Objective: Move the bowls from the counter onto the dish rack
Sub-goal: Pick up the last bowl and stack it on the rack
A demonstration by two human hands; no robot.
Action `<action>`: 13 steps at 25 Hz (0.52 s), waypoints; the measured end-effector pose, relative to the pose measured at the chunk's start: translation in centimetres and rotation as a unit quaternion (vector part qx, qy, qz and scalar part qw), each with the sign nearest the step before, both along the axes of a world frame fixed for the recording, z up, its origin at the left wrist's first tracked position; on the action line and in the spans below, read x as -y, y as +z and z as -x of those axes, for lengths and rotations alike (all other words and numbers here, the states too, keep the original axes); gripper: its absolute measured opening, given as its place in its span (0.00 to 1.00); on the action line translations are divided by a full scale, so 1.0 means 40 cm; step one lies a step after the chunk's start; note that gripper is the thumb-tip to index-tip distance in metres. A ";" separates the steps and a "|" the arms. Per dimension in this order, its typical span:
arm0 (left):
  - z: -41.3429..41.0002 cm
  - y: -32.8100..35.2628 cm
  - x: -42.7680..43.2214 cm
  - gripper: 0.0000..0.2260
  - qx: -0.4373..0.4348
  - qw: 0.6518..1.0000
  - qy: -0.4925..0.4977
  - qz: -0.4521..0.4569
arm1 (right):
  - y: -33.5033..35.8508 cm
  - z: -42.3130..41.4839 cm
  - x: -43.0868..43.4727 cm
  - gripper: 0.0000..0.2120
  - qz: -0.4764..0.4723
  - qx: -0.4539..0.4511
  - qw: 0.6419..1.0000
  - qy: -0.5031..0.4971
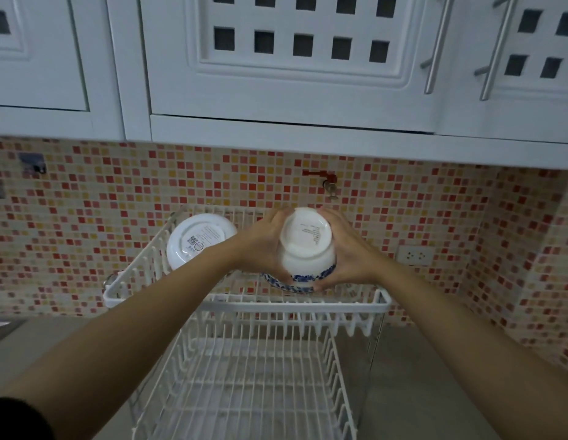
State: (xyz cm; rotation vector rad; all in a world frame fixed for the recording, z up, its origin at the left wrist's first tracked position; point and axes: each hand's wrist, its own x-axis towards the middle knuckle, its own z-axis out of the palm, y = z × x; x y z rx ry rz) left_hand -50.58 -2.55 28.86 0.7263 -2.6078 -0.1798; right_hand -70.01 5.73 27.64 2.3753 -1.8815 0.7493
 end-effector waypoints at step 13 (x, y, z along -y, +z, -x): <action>0.004 -0.039 -0.003 0.61 0.047 0.999 0.007 -0.018 | -0.023 0.008 0.002 0.63 -0.026 -0.050 0.998 -0.003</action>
